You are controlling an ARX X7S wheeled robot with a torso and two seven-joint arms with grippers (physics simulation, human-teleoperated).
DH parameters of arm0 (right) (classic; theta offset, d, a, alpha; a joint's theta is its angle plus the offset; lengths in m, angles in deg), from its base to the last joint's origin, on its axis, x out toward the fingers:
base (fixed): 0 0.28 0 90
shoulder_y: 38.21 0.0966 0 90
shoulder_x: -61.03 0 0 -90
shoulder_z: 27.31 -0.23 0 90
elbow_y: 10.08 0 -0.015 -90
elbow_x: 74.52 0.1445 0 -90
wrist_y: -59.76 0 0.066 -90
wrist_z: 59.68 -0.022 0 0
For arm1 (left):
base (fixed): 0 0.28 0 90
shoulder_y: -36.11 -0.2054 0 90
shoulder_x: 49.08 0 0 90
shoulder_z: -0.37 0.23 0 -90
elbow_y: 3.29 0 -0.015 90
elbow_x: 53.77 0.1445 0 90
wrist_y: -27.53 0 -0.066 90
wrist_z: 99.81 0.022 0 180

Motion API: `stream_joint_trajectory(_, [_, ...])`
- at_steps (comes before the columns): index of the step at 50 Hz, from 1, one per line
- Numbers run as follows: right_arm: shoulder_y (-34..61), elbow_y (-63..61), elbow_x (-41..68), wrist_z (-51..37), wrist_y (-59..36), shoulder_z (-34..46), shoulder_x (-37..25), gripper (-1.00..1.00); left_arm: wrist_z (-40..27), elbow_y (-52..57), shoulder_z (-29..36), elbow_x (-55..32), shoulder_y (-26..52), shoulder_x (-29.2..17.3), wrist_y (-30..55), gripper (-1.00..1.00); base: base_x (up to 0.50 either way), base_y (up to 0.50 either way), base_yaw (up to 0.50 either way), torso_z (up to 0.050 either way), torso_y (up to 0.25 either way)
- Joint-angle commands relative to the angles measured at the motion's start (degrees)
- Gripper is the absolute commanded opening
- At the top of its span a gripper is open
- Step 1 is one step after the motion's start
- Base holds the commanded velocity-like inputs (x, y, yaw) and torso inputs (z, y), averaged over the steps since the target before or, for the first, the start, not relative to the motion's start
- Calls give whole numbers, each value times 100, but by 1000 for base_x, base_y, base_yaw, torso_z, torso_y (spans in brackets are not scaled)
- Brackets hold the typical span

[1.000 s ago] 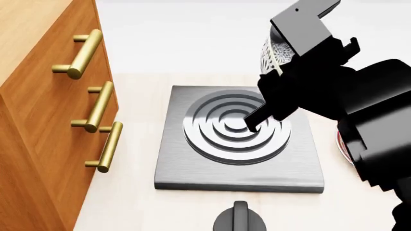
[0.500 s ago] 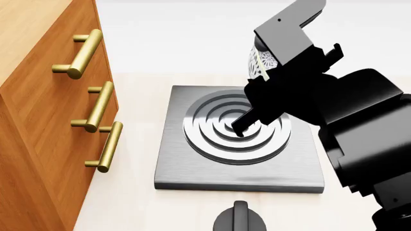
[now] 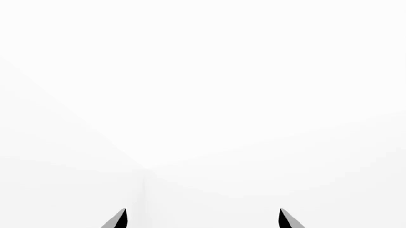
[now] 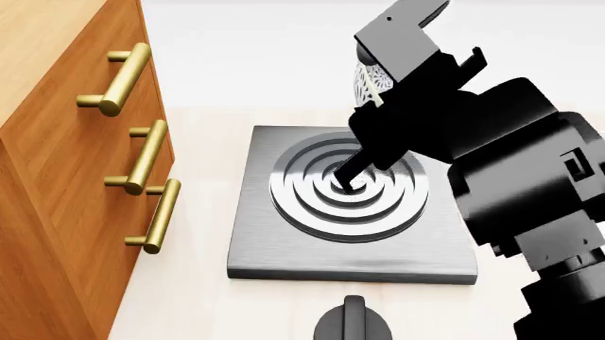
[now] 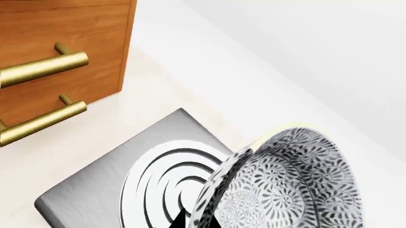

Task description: Put the bowl on the stove.

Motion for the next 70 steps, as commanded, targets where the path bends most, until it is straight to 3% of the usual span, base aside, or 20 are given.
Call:
stream_joint_trajectory(1, [1087,2980,-873,896,1796,680,1059,-100,195,5,-142,-131,-41,70,-149,100,0,0,0,0,0])
stream_joint_trajectory(5, [1523,4670,-1125,963,2802,835,1610,-100,219,5,-155,-143,-42,89,-159,100,0,0,0,0,2])
stream_joint_trajectory(23, [1540,4682,-1863,1030,2786,818,1875,-100,12,5,-22,-80,-36,-83,-120,100,0,0,0,0,0])
stream_joint_trajectory(70, [1207,4682,-1873,1047,2208,232,2186,-100,-173,5,-21,-230,-39,-97,37,100,0,0,0,0,0])
